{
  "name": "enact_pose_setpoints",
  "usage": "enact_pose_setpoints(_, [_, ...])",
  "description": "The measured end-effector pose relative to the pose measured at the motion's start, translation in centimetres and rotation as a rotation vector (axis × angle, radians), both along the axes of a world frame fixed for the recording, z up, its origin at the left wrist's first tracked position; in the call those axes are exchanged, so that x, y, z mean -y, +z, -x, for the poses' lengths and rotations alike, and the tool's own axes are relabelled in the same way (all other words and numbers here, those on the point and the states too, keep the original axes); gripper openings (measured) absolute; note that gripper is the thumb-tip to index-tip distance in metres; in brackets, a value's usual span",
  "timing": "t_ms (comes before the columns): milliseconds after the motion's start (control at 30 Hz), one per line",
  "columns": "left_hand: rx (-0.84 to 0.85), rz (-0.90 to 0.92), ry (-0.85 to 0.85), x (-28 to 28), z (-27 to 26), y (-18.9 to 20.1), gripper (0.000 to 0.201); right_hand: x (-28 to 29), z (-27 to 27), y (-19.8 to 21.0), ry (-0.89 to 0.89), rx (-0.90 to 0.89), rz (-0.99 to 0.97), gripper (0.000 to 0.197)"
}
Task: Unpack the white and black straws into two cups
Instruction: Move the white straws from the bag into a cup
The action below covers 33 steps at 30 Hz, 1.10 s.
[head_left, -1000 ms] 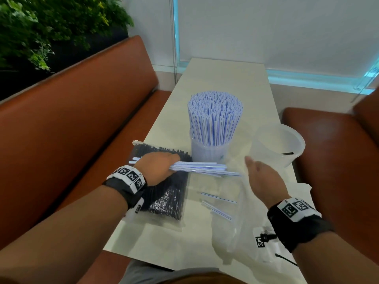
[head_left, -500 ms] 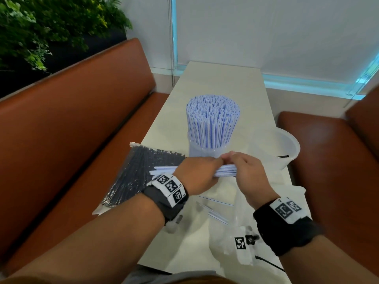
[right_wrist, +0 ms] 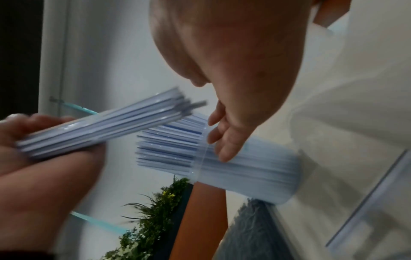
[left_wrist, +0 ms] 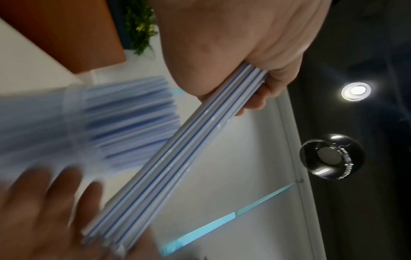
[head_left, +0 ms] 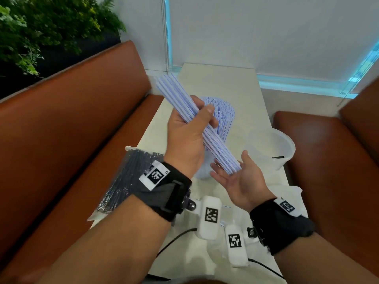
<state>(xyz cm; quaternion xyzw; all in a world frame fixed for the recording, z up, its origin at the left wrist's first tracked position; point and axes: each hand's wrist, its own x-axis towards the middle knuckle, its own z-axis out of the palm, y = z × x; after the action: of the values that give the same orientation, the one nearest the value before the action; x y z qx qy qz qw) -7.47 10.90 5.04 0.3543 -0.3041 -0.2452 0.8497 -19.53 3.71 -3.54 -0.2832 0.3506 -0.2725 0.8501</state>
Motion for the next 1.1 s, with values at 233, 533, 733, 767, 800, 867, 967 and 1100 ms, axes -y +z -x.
enact_pose_setpoints(233, [-0.102,-0.058,-0.017,0.9,0.2,-1.2,0.022,0.3,0.0,0.2,0.041,0.058,0.015,0.065])
enact_pose_setpoints(533, [-0.067,-0.199,-0.083,0.3,0.3,-1.9,0.017,-0.6,0.3,0.0,0.313,-0.319,1.09,0.036])
enact_pose_setpoints(733, [0.055,-0.176,-0.067,-0.3,-0.8,-1.0,0.022,-0.9,0.1,-0.8,0.354,-0.617,1.193,0.026])
enact_pose_setpoints(767, [0.121,-0.193,-0.073,-0.5,-0.8,-0.7,0.017,-1.0,-0.1,-0.9,0.358,-0.605,1.197,0.026])
enact_pose_setpoints(800, [0.194,-0.215,-0.082,-0.7,-0.8,-0.5,0.011,-1.1,-0.3,-0.9,0.373,-0.601,1.207,0.026])
enact_pose_setpoints(867, [0.302,-0.25,-0.061,-0.9,-1.3,0.4,0.015,-0.8,-0.9,-0.6,0.437,-0.643,1.296,0.024])
enact_pose_setpoints(967, [0.334,-0.219,0.061,-0.9,-3.7,2.5,0.017,0.8,-1.0,-0.2,0.467,-0.818,1.565,0.037])
enact_pose_setpoints(1100, [0.346,-0.166,0.141,0.1,-5.7,4.1,0.009,2.8,-1.4,0.2,0.378,-1.012,1.642,0.037])
